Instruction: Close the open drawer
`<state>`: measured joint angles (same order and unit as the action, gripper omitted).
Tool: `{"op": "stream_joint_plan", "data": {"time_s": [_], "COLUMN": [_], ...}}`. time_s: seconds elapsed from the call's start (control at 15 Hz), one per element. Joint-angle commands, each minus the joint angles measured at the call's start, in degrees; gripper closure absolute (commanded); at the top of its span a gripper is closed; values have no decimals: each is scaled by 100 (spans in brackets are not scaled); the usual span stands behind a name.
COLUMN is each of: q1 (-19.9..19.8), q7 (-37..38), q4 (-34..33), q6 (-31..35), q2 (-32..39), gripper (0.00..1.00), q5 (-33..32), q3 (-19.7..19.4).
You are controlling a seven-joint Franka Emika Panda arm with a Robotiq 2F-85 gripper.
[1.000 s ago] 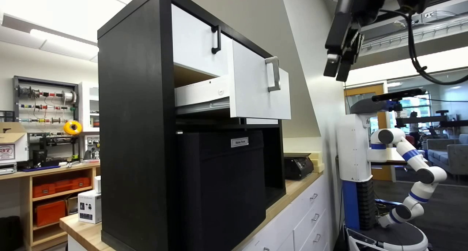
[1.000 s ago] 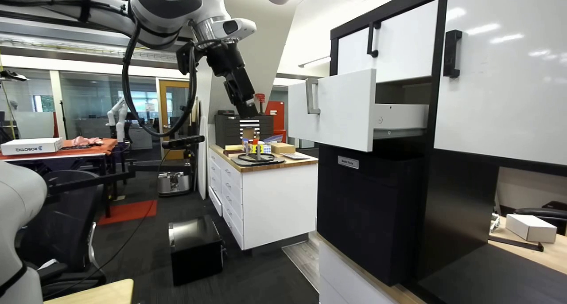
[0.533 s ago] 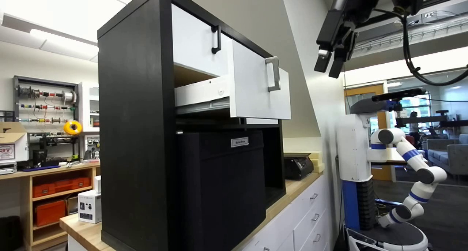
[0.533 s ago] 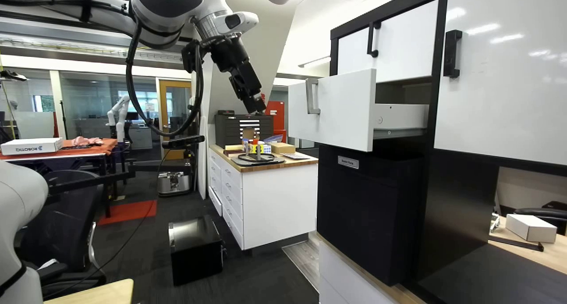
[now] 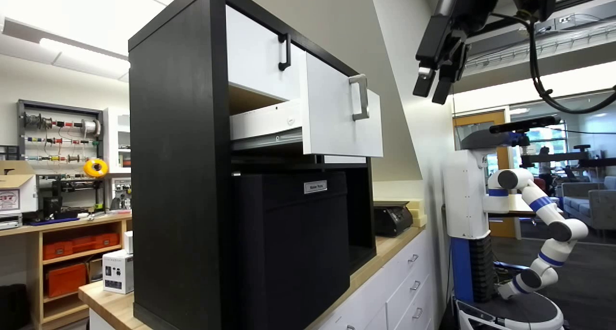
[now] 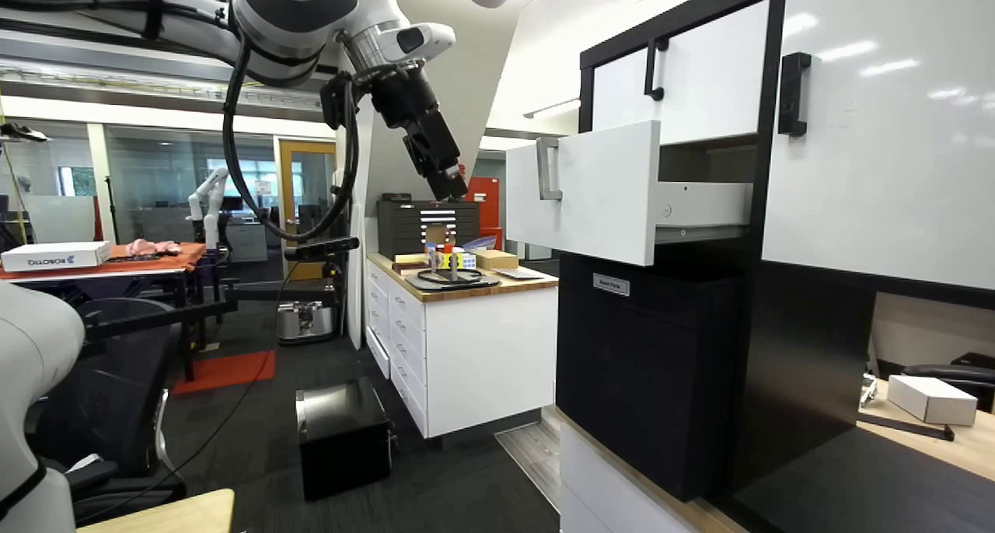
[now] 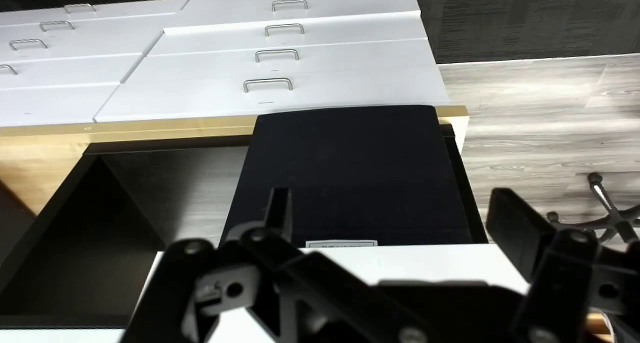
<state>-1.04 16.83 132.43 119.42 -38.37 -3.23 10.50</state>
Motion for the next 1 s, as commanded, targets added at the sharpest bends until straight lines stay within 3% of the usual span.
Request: {"op": "stream_joint_plan", "data": {"time_s": [0.0,0.93], "q1": [-55,-202], "q7": [6,-178], "q4": [-195,-806], "q6": [92,1130], "q2": [308,1419], "gripper": [0,0], "q5": [-60,-677], "q3": [-85,-363]}}
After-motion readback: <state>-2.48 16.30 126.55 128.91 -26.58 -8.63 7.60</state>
